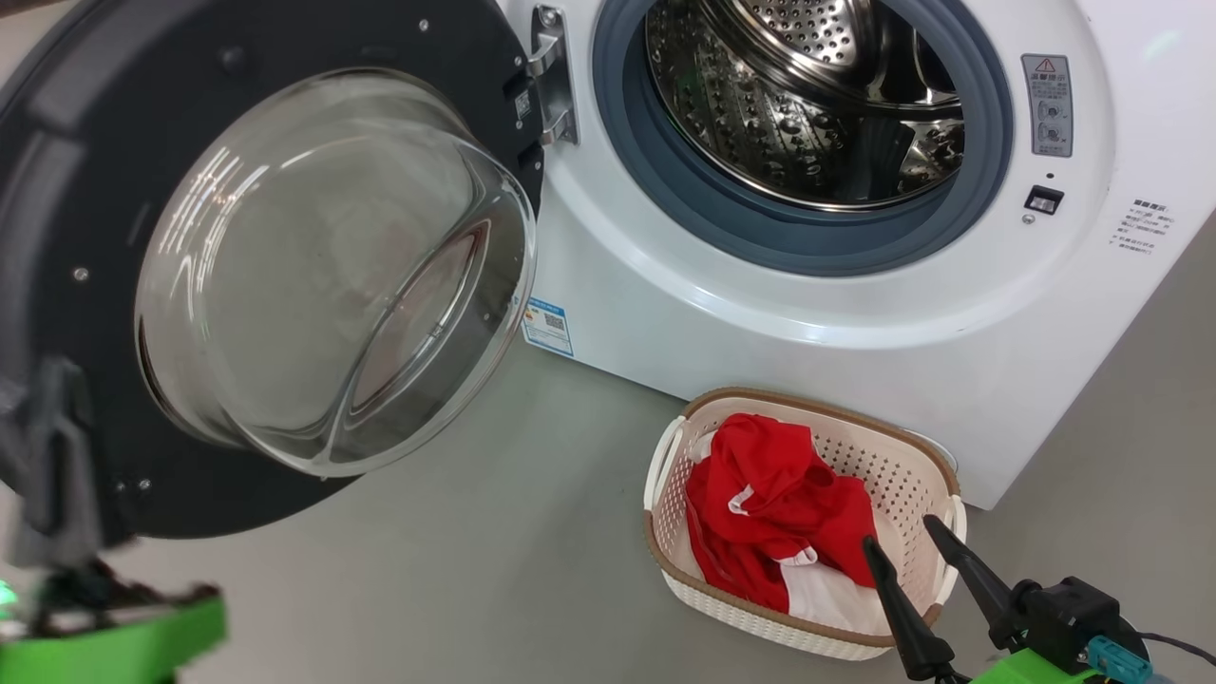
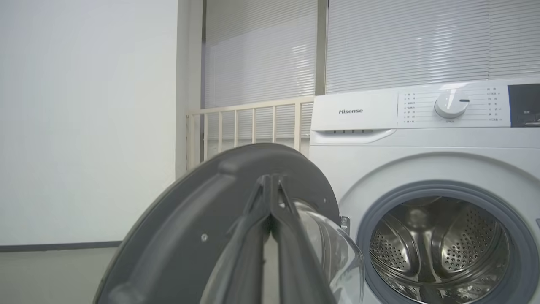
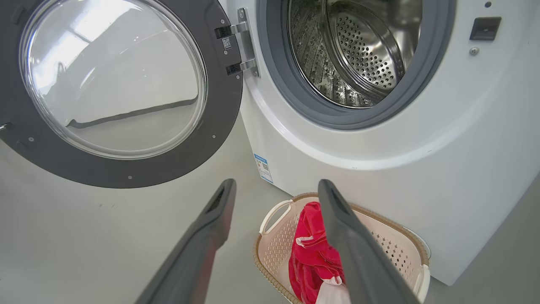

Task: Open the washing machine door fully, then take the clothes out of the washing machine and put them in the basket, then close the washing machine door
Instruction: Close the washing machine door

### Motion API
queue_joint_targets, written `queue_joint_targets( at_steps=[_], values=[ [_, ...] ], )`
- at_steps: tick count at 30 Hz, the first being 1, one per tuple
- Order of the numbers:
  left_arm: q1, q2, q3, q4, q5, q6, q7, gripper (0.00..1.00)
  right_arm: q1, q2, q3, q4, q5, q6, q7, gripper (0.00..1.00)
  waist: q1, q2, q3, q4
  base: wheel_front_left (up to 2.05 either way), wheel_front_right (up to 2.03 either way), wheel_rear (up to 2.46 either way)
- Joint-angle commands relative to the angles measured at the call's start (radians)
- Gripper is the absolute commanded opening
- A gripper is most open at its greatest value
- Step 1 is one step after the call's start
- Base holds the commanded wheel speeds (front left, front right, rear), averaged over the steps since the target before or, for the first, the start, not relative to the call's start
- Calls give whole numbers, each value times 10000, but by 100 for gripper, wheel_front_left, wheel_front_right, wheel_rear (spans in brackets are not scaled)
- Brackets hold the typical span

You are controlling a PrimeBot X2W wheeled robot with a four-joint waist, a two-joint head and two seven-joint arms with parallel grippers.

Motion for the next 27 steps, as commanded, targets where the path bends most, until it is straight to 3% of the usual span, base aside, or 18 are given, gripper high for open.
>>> queue_joint_targets(
  at_steps=[1,10,17,23,27],
  values=[
    [-759,273,741,-464,166,-176,-55,0,-55,-52,139,-273,-135,63,-65,100,0,-1,40,19,0,0,0],
    [-3466,1904,2270,229,-93,-684,-55,0,-134,-39,27,-314,-194,63,-65,100,0,-1,323,112,0,0,0],
    [-5124,2968,2543,2696,-1379,-747,-30,0,-172,-40,-10,-328,-206,63,-65,100,0,-1,508,191,0,0,0],
    [-6587,3621,3295,5487,-3639,-755,1360,0,-159,0,-76,-360,-235,63,-65,100,0,-1,635,227,0,0,0],
    [-7133,4143,3445,7003,-4282,-741,2581,0,-151,11,-119,-373,-244,63,-65,100,0,-1,681,236,0,0,0]
  ],
)
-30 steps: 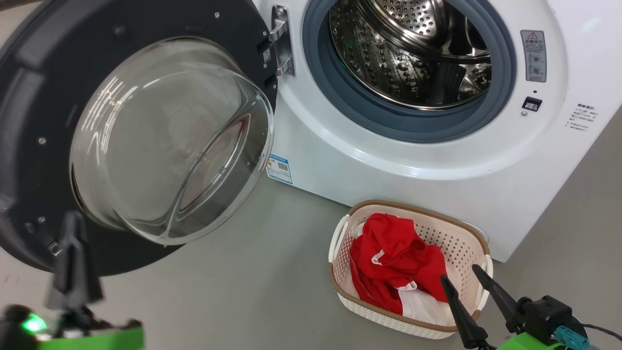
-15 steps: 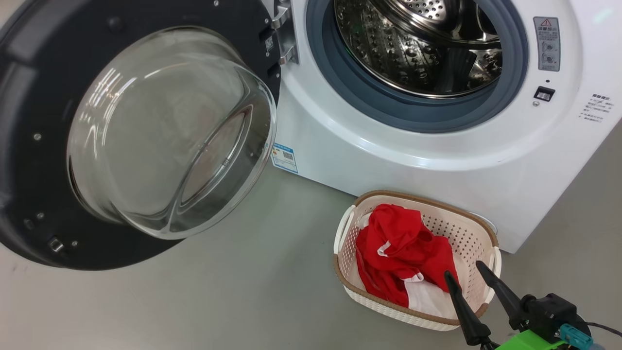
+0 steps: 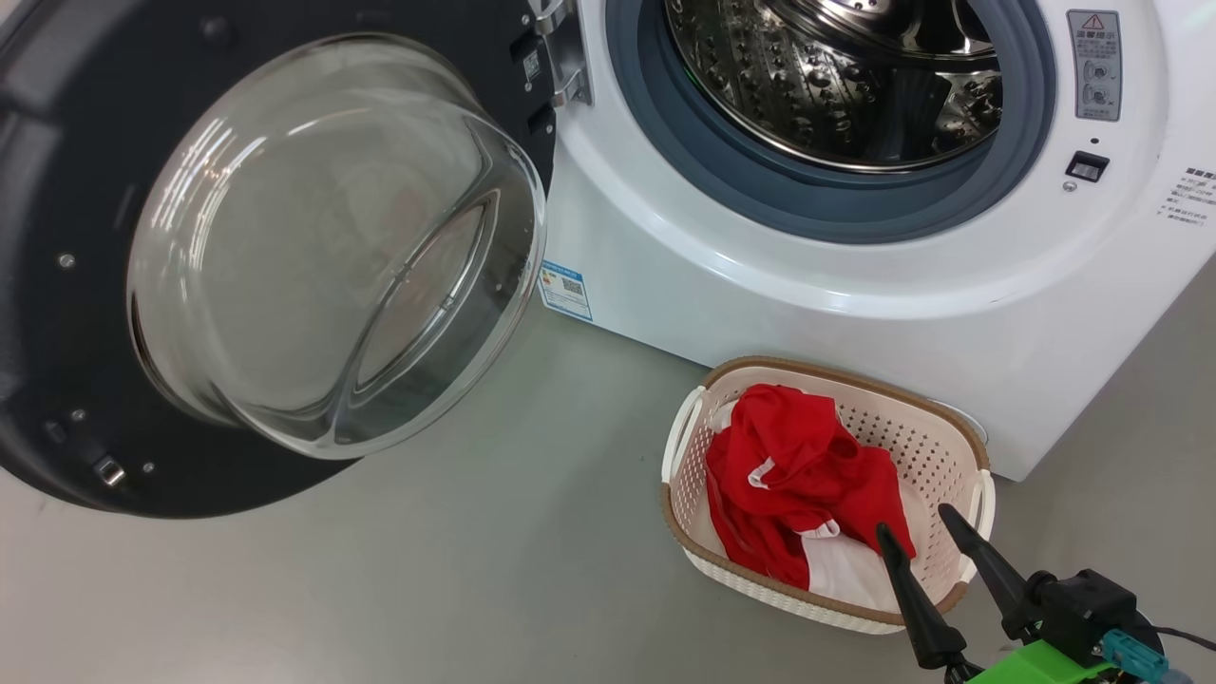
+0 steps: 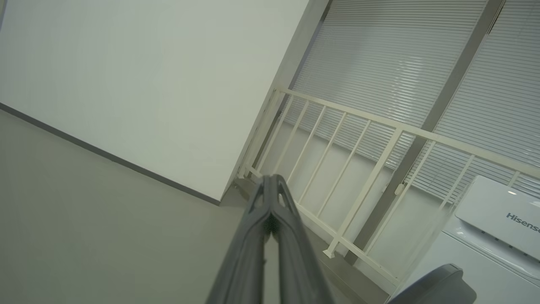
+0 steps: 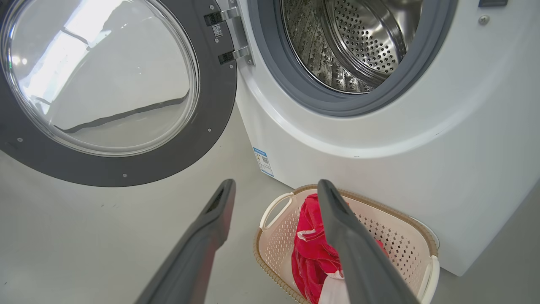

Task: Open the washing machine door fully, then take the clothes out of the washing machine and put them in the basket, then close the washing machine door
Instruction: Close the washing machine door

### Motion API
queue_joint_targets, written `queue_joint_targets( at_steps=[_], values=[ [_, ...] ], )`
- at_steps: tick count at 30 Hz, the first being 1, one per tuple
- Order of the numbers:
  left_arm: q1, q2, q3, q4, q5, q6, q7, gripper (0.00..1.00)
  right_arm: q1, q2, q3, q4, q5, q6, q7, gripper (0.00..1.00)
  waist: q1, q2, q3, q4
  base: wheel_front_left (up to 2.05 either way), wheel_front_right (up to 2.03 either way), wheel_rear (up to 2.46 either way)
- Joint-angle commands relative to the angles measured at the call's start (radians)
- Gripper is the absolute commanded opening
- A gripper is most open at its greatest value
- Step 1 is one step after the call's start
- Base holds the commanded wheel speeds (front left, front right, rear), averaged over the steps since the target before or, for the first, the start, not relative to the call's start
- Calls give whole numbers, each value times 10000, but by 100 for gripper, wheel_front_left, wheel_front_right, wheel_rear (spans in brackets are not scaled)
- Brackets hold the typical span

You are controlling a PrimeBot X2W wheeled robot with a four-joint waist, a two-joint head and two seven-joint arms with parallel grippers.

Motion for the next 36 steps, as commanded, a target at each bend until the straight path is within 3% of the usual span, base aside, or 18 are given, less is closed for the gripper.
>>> queue_joint_targets(
  at_steps=[1,9,15,21,36],
  values=[
    [-331,750,234,48,-159,-38,206,0,-145,-39,164,-254,-155,63,-65,100,0,0,18,4,0,0,0],
    [-1279,1583,-322,2402,-1147,-52,3047,0,-100,6,48,-326,-204,63,-65,100,0,0,156,29,0,0,0],
    [-1058,1811,-1226,2363,-2359,-55,5434,0,-35,18,-51,-403,-227,63,-65,100,0,0,227,59,0,0,0],
    [-392,1902,-1802,1666,-3519,-56,7007,0,-12,9,-121,-439,-246,63,-65,100,0,0,303,78,0,0,0],
    [842,1987,-2504,106,-5200,-57,8039,0,-39,41,-189,-432,-255,63,-65,100,0,0,265,-28,0,0,0]
  ],
)
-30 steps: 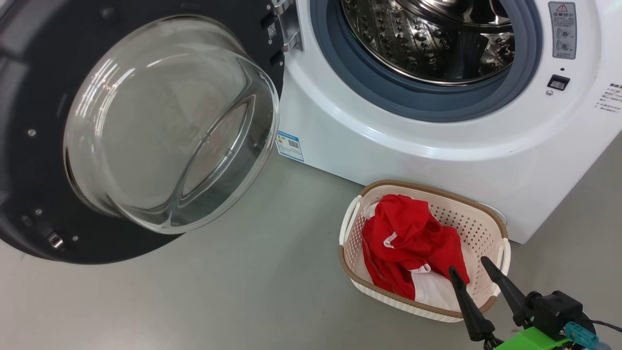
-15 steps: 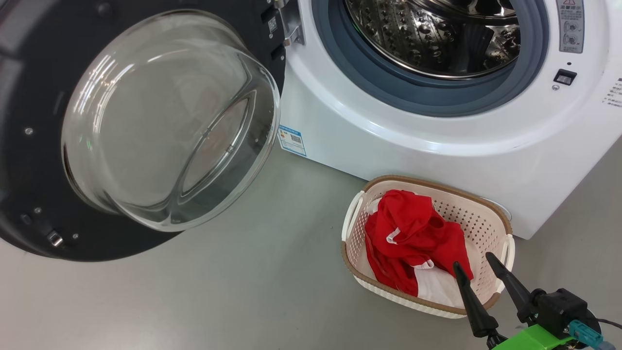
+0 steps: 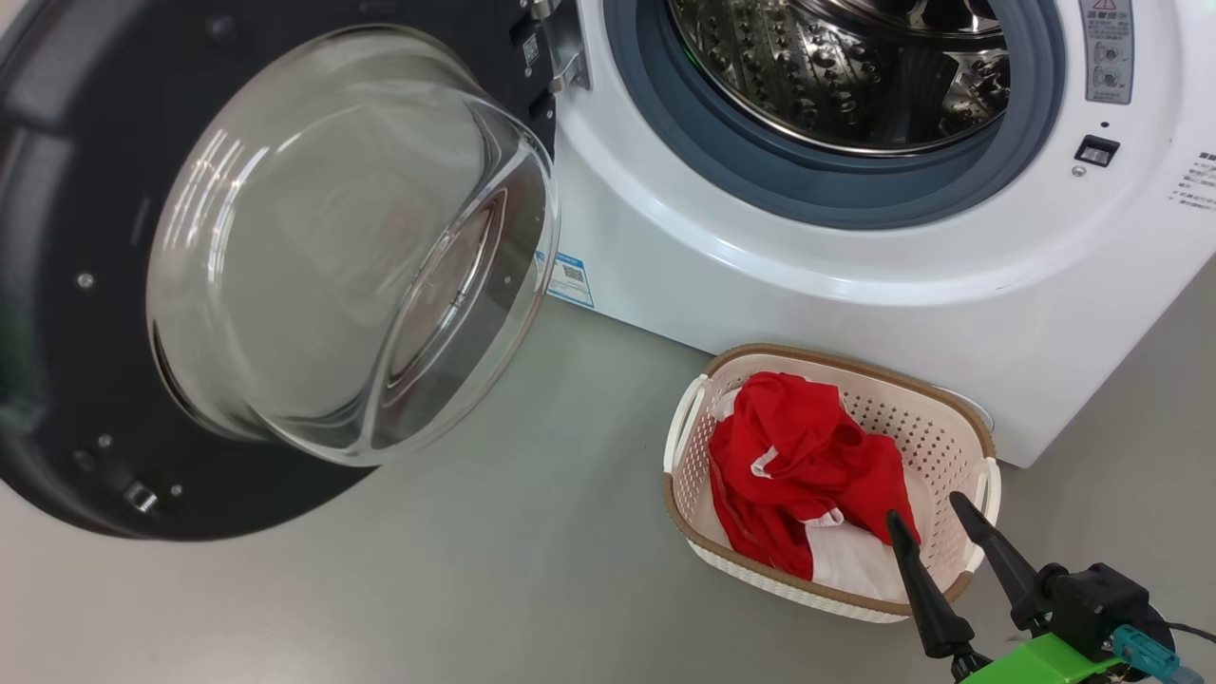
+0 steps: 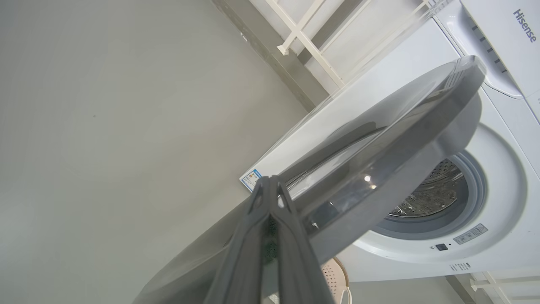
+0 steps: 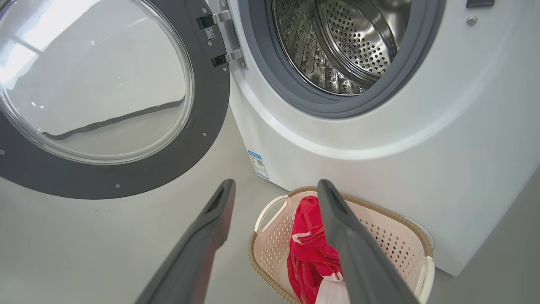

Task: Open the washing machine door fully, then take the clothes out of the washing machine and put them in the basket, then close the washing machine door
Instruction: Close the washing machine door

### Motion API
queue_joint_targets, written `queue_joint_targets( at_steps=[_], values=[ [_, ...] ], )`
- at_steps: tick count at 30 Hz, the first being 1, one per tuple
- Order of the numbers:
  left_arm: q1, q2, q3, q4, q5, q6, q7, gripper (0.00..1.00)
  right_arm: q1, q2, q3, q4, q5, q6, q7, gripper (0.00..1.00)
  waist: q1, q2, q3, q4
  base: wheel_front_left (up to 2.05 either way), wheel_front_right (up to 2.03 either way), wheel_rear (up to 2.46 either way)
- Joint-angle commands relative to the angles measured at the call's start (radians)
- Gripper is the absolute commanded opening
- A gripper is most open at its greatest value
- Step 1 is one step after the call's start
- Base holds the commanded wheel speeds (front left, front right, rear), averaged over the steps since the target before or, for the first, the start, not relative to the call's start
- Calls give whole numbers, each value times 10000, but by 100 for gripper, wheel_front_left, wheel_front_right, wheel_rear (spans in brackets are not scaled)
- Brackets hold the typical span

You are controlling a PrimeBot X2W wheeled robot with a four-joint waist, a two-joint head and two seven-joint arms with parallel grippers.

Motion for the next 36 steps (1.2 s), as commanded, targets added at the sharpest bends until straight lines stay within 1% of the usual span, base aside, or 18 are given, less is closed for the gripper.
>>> queue_joint_targets(
  at_steps=[1,10,16,23,31,36],
  values=[
    [88,516,74,-448,-239,-68,234,0,-44,-91,154,-237,1,63,-65,100,0,-1,-30,-23,0,0,0],
    [545,742,-402,-1383,-1024,-68,640,0,-6,-13,105,-217,13,63,-65,100,0,-1,-200,-125,0,0,0],
    [980,924,-850,-2335,-1840,-69,1170,0,63,56,50,-243,2,63,-65,100,0,-1,-400,-259,0,0,0],
    [1359,1123,-1284,-3375,-2418,-69,1524,0,122,90,16,-254,16,63,-65,100,0,-1,-537,-447,0,0,0],
    [1424,1153,-1911,-4577,-2868,-69,1709,0,186,140,-41,-271,17,63,-65,100,0,-1,-644,-644,0,0,0],
    [1390,1140,-2472,-5352,-2951,-69,1742,0,182,176,-35,-266,9,63,-65,100,0,-1,-692,-790,0,0,0]
  ],
)
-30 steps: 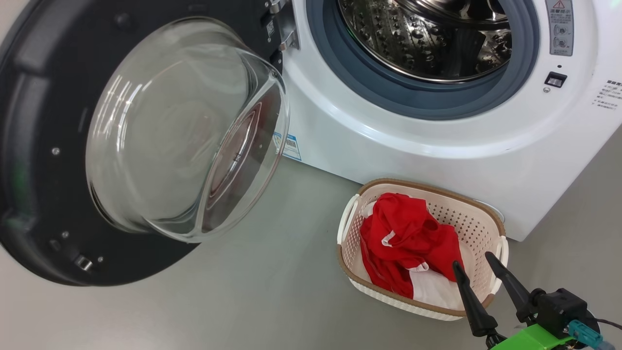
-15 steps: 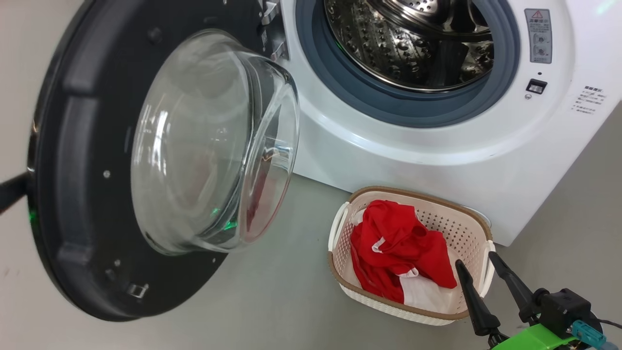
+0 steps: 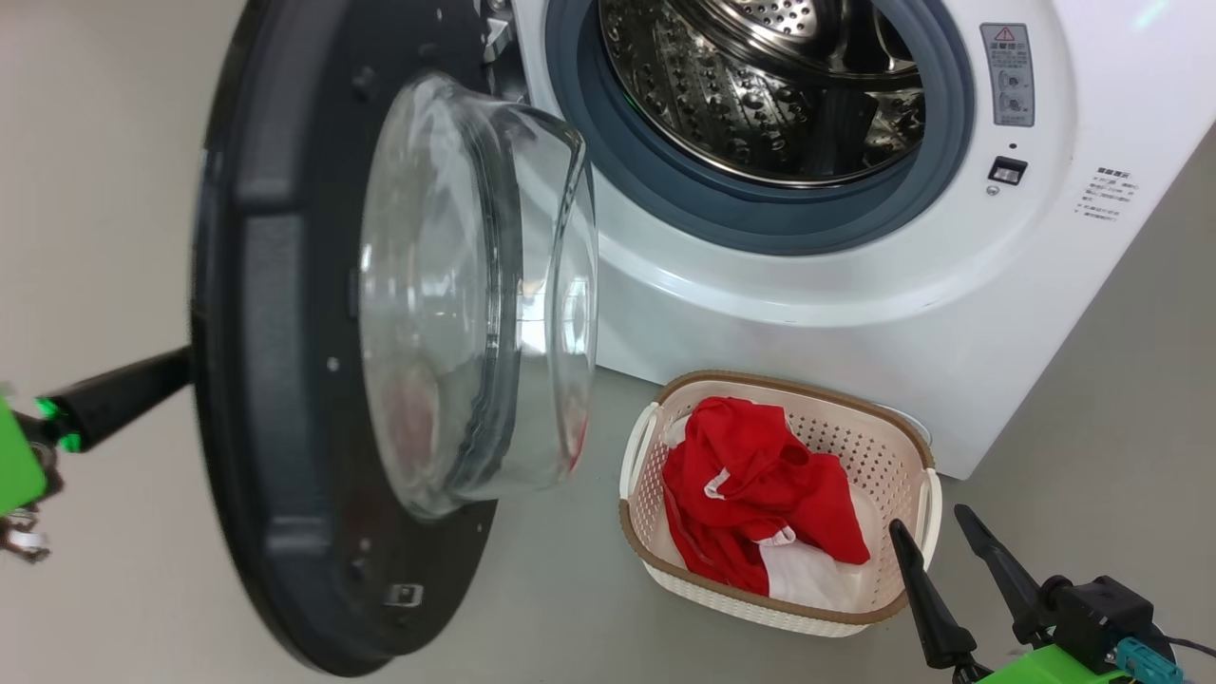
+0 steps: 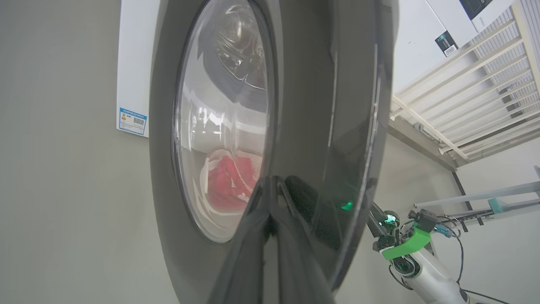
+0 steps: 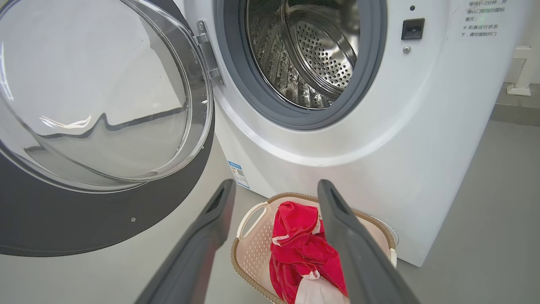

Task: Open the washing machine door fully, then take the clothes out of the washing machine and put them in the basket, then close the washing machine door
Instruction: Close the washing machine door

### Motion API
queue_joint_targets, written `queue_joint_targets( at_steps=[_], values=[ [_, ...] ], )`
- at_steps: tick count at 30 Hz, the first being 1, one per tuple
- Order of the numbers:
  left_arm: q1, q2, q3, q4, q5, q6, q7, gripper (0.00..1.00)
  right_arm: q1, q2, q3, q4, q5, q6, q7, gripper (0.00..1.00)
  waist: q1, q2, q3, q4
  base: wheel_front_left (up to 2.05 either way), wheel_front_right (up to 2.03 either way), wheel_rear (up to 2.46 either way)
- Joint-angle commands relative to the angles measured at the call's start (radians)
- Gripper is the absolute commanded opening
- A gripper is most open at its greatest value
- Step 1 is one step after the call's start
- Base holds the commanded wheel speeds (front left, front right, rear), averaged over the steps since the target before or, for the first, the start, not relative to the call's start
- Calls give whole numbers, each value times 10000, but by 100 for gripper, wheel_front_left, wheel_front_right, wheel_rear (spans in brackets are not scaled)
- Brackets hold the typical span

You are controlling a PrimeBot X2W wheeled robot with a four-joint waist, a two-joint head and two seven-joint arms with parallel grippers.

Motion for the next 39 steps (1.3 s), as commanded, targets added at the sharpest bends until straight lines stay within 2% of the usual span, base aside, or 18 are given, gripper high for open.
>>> queue_joint_targets(
  at_steps=[1,13,22,28,39],
  values=[
    [-239,443,216,-578,-164,-69,80,0,-75,-52,219,-252,9,63,-65,100,0,-1,-20,-82,0,0,0],
    [-425,129,-953,-1626,-157,-69,-290,0,-38,17,191,-272,1,63,-65,100,0,-1,-46,-488,0,0,0],
    [-782,-515,-1880,-2050,230,-69,-1300,0,-75,37,177,-293,4,63,-65,100,0,-1,63,-780,0,0,0],
    [-1167,-737,-2347,-1869,471,-69,-1952,0,-114,39,136,-318,-19,63,-65,100,0,-1,149,-908,0,0,0],
    [-990,-404,-2621,-1495,393,-69,-2858,0,-42,83,57,-316,-18,63,-65,100,0,-1,96,-861,0,0,0]
  ],
)
